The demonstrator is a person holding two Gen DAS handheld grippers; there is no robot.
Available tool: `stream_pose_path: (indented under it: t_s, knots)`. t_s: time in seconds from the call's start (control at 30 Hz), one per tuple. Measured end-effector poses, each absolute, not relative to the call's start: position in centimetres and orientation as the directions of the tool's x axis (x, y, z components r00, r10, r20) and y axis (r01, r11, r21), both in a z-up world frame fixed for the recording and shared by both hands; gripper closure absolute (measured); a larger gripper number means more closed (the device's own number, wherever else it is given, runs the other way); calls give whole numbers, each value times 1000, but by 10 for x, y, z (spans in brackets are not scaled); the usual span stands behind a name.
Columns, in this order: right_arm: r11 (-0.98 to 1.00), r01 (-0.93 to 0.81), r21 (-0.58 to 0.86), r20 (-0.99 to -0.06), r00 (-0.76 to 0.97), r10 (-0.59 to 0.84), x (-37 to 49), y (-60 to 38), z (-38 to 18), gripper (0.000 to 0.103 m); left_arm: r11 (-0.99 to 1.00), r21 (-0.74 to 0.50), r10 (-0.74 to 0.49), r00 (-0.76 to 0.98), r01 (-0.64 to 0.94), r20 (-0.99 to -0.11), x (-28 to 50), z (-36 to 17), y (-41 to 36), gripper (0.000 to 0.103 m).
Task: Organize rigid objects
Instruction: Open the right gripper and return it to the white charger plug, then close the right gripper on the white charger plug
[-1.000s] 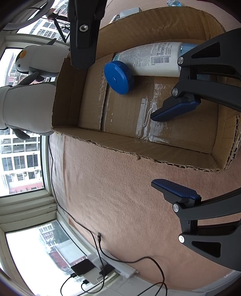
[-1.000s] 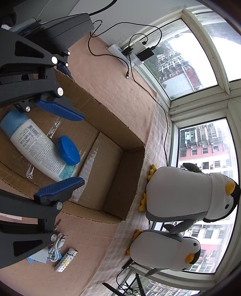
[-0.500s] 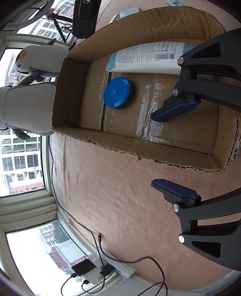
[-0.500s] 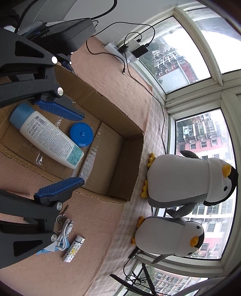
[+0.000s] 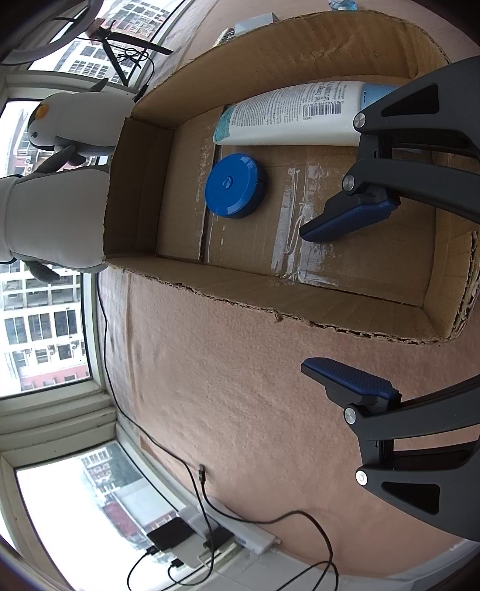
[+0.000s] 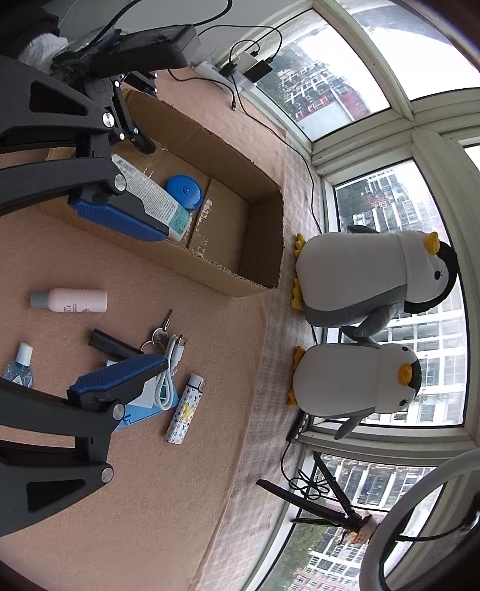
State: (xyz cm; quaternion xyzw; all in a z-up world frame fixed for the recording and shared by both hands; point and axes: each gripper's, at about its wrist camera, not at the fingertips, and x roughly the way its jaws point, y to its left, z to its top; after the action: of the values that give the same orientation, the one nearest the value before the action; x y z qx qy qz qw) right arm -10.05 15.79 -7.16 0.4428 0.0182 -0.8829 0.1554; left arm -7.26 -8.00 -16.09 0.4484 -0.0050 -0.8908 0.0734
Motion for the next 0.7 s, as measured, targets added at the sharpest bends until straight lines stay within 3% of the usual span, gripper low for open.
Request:
stream_pose_path:
  t_s: [0.7]
  knots:
    - [-989,142,33,-843,-527,-104,-119,209,-122,44,-988,84,-144,-592,129,-793,-71,-162,-83,35]
